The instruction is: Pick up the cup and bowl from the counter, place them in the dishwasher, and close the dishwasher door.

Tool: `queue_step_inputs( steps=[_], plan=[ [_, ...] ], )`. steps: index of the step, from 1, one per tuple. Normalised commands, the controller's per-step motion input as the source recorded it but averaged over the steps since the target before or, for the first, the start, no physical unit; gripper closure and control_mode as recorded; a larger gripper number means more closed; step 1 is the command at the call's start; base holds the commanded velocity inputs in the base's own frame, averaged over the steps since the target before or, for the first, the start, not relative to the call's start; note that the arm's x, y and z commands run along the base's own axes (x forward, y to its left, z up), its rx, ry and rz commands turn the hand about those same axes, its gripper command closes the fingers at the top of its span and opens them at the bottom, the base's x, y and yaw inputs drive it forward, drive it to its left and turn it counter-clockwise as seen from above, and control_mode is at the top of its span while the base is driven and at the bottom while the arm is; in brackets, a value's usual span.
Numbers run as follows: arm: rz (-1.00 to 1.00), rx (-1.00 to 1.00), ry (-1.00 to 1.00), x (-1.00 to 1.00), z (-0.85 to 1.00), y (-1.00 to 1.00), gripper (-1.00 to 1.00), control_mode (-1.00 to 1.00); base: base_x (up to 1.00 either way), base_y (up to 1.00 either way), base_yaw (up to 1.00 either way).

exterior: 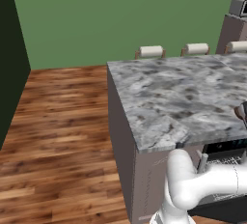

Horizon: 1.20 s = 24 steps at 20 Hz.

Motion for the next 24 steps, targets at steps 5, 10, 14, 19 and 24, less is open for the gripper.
queue_step_inputs(
  steps=[5, 10, 14, 19, 24],
  plan=[
    [0.0, 0.0, 0.0, 0.01, -0.05, -0.15, 1.0, -1.0, 0.0, 0.0, 0.0],
    [0.0, 0.0, -0.06, -0.35, 0.0, -0.01, 1.0, -1.0, 0.0, 0.0, 0.0],
    [0.0, 0.0, -0.17, -0.71, 0.0, 0.07, 1.0, -1.0, 0.0, 0.0, 0.0],
    [0.0, -0.06, -0.17, -0.6, -0.01, 0.35, 1.0, -1.0, 0.0, 0.0, 0.0],
    [0.0, -0.07, -0.14, -0.52, -0.08, 0.41, 1.0, -1.0, 0.0, 0.0, 0.0]
  ],
)
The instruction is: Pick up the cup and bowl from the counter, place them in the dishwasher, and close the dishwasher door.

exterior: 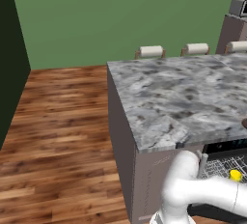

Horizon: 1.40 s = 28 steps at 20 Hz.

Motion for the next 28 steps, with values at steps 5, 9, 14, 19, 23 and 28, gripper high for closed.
queue_step_inputs(
  steps=[5, 9, 14, 19, 23, 28],
  plan=[
    [0.0, -0.07, -0.12, -0.54, -0.16, 0.36, 1.0, -1.0, 0.0, 0.0, 0.0],
    [0.01, -0.02, -0.12, -0.73, -0.1, 0.19, 1.0, -1.0, 0.0, 0.0, 0.0],
    [0.0, 0.0, -0.07, -0.66, -0.01, 0.01, 1.0, -1.0, 0.0, 0.0, 0.0],
    [0.0, 0.0, 0.0, -0.49, -0.09, 0.0, 1.0, -1.0, 0.0, 0.0, 0.0],
    [0.0, 0.0, 0.0, -0.28, -0.26, 0.0, 1.0, -1.0, 0.0, 0.0, 0.0],
    [0.0, 0.0, 0.0, -0.09, -0.42, 0.0, 1.0, -1.0, 0.0, 0.0, 0.0]
  ],
)
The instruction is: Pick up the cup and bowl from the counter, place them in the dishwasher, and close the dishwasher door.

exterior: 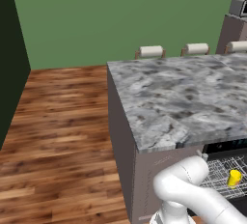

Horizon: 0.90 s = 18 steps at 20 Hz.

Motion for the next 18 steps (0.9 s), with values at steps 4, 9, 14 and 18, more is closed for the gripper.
queue_step_inputs(
  steps=[4, 9, 14, 18],
  plan=[
    [0.0, 0.0, 0.0, 0.0, -0.48, 0.0, 1.0, -1.0, 0.0, 0.0, 0.0],
    [0.0, -0.02, 0.0, 0.0, -0.51, 0.0, 1.0, -1.0, 0.0, 0.0, 0.0],
    [0.0, -0.02, 0.01, 0.0, -0.47, 0.0, 1.0, -1.0, 0.0, 0.0, 0.0],
    [0.0, -0.02, 0.04, 0.13, -0.51, 0.0, 1.0, -1.0, 0.0, 0.0, 0.0]
  ],
)
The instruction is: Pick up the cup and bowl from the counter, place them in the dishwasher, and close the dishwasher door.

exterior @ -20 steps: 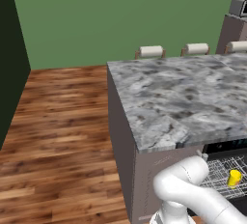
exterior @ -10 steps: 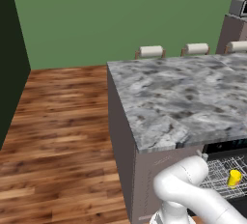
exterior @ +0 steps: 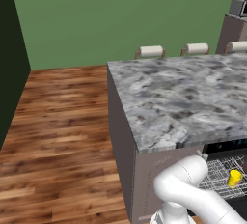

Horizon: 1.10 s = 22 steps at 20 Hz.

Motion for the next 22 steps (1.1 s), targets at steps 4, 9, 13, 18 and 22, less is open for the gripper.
queue_step_inputs(
  steps=[4, 9, 13, 18, 22],
  plan=[
    [0.0, -0.01, 0.03, 0.19, -0.5, -0.04, 1.0, -1.0, 0.0, 0.0, 0.0],
    [0.0, -0.01, 0.02, 0.18, -0.45, -0.16, 1.0, -1.0, 0.0, 0.0, 0.0],
    [0.0, 0.0, 0.0, 0.09, -0.29, -0.34, 1.0, -1.0, 0.0, 0.0, 0.0],
    [0.0, 0.0, 0.0, 0.12, -0.15, -0.43, 1.0, -1.0, 0.0, 0.0, 0.0],
    [0.0, 0.0, 0.0, 0.23, -0.17, -0.38, 1.0, -1.0, 0.0, 0.0, 0.0]
  ],
)
